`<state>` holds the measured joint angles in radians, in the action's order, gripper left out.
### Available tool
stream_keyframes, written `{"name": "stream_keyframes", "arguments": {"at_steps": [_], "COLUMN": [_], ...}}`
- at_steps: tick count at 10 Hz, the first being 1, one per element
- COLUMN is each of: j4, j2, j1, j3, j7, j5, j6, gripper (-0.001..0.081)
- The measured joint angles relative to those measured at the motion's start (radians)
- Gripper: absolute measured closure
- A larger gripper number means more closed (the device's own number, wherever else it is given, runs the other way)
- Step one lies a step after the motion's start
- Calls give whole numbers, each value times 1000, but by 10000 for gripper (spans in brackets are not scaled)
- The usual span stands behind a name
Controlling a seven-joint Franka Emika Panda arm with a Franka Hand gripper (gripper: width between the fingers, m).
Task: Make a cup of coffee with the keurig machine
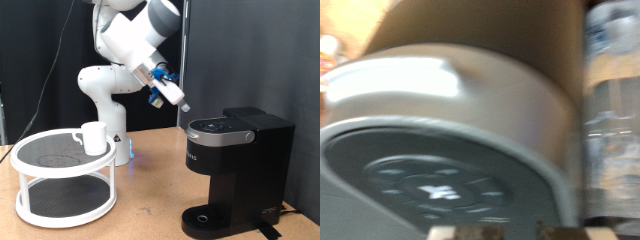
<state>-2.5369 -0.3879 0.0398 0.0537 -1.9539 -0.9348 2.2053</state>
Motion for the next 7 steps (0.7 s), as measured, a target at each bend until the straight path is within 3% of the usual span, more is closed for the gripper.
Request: {"name": "stream_keyframes", "arguments": {"at_steps": [2, 7], "j4": [-3, -10], "j2": [-38, -99], "j1": [32, 69], "j3": [52, 81], "j7": [16, 20], "j5": [92, 115], "j6": [-149, -166], "gripper": [806, 806]}}
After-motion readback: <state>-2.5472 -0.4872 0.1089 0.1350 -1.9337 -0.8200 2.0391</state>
